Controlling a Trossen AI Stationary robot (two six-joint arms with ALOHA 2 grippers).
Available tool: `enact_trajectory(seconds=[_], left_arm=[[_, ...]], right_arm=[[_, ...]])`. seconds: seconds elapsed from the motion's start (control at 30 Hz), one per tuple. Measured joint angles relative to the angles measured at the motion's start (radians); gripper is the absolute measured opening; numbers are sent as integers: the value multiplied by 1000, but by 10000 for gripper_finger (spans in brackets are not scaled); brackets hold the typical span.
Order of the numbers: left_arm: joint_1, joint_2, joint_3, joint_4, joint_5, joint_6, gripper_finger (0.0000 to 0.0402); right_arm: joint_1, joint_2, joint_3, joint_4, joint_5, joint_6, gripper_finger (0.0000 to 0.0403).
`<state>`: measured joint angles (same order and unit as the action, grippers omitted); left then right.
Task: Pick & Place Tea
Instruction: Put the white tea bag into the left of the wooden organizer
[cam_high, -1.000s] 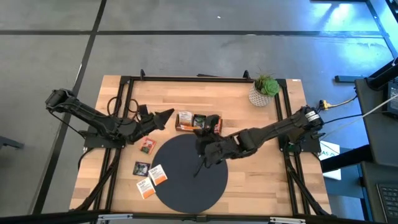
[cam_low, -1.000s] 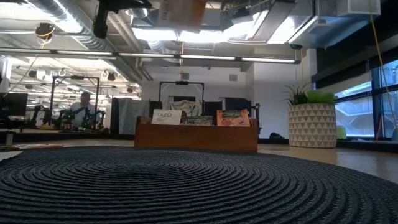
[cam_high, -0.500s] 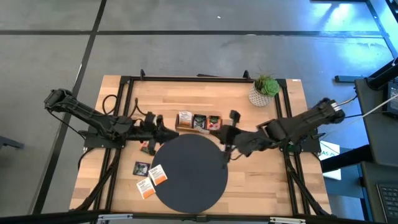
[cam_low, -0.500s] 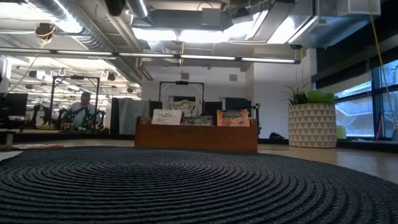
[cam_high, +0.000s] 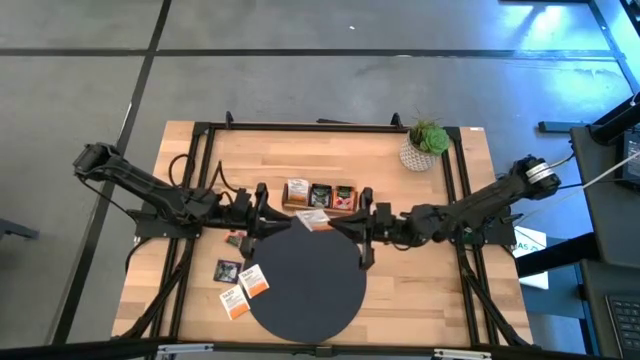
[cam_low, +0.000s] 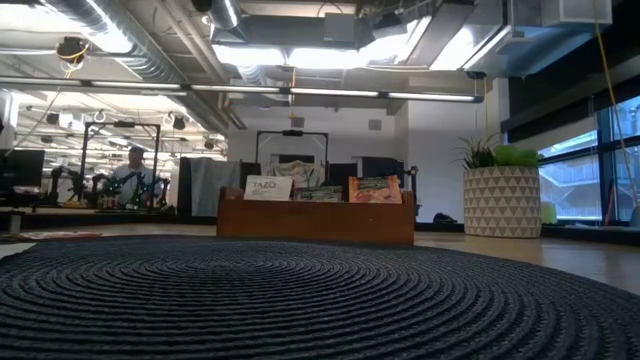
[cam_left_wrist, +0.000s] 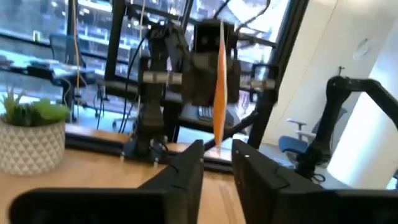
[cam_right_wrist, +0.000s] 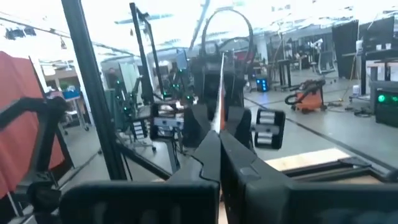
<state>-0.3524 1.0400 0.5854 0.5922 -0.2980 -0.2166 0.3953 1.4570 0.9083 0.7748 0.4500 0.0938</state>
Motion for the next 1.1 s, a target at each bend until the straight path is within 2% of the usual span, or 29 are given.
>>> enact_trajectory(seconds=[0.13, 0.27, 0.53, 0.67, 0.8, 1.1], left_arm=[[1, 26, 0, 41, -47, 17, 118], [1, 25, 0, 41, -47, 19, 150], [3, 12, 0, 41, -22, 20, 173], [18, 12, 0, 41, -25, 18, 170], [52, 12, 0, 41, -19, -51, 158], [120, 12, 0, 40, 96, -87, 88]], right_arm=[[-10, 33, 22, 1, -10, -21, 0], [-20, 36, 27, 0, -8, -26, 0], [-43, 36, 28, -79, -10, 21, 0], [-55, 36, 28, -99, -32, 43, 0], [-65, 36, 28, -108, -34, 62, 0], [-81, 36, 28, -108, -27, 62, 0]])
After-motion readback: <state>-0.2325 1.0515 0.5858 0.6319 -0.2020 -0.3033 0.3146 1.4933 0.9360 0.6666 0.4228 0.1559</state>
